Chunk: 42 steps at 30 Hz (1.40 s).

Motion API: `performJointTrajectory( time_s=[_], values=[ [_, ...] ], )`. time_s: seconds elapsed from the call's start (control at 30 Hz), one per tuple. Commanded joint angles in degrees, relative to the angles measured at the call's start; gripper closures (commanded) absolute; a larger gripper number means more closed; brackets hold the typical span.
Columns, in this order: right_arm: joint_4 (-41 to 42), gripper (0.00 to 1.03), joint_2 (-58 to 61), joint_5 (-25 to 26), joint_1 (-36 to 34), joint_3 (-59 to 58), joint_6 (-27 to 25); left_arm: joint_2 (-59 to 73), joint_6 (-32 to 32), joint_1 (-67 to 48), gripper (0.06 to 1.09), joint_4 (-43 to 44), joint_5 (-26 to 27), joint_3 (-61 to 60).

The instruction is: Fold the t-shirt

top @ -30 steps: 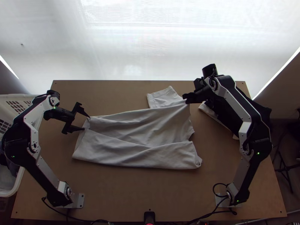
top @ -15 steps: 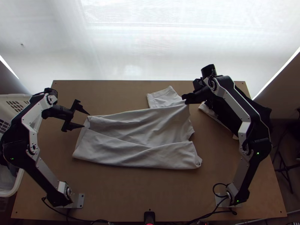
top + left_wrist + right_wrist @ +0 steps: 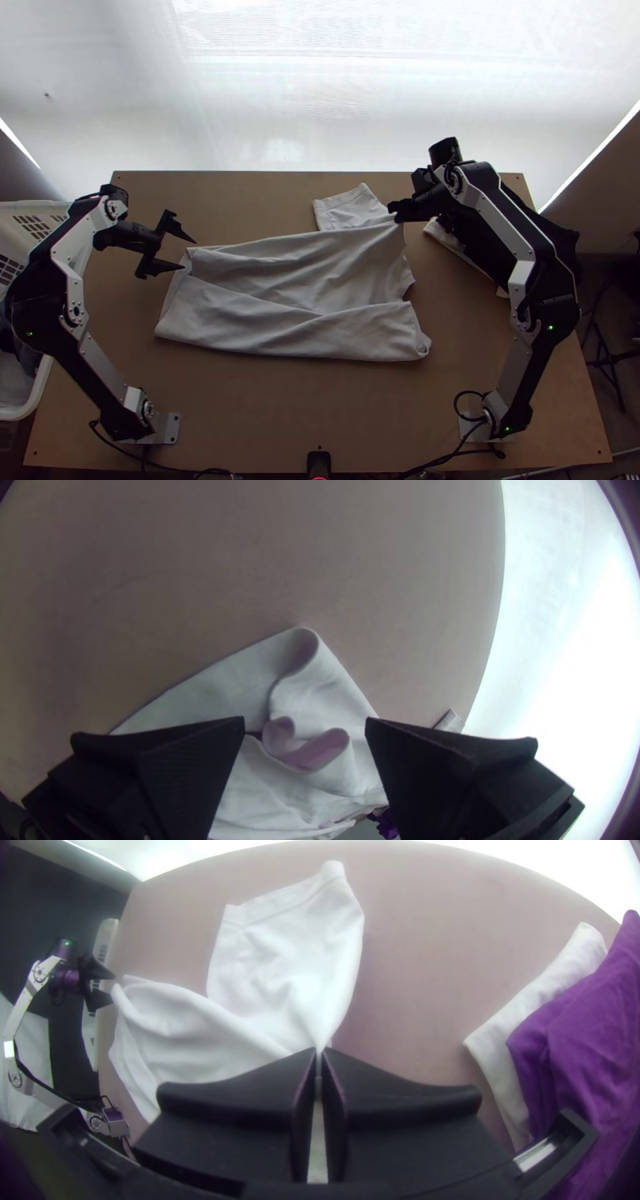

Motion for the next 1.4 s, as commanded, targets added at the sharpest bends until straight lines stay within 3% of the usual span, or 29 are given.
performJointTrajectory(
  time_s=[0.0, 0.07, 0.1, 0.13, 0.2, 0.23, 0.67, 0.8, 1.37],
  values=[
    [0.01, 1.0, -0.02, 0.21, -0.23, -0.13, -0.07, 2.3, -0.61, -0.81, 0.2, -0.07, -0.22, 0.81],
    [0.01, 1.0, -0.02, 0.21, -0.23, -0.13, -0.16, 2.74, -0.69, -0.81, 0.21, -0.16, -0.39, 0.81],
    [0.01, 1.0, -0.02, 0.21, -0.23, -0.13, -0.16, 2.83, -0.69, -0.9, 0.31, -0.16, -0.83, 0.81],
    [0.01, 1.0, -0.02, 0.21, -0.23, -0.22, -0.16, 2.74, -0.78, -0.81, 0.48, -0.16, -2.33, 0.89],
    [0.01, 1.0, -0.02, 0.21, -0.14, -0.39, -0.16, 2.39, -0.78, -0.81, 0.97, 0.9, -6.28, 1.07],
    [0.01, 1.0, -0.02, 0.21, -0.14, -0.48, -0.16, 2.12, -0.87, -0.81, 1.04, 1.51, -7.43, 0.98],
    [0.01, 1.0, -0.28, 0.21, -0.4, -0.48, -0.16, 0.19, 1.77, -0.64, 1.03, 1.07, -6.02, 0.19],
    [0.01, 1.0, -0.46, 0.21, -0.32, -0.48, -0.16, -0.42, 3.0, -1.95, 0.68, 0.37, -4.17, 0.1],
    [0.01, 1.0, -0.9, 0.21, -0.84, -0.48, -0.25, 0.01, 1.85, -3.71, 0.69, 1.07, -4.79, -0.25]
  ],
)
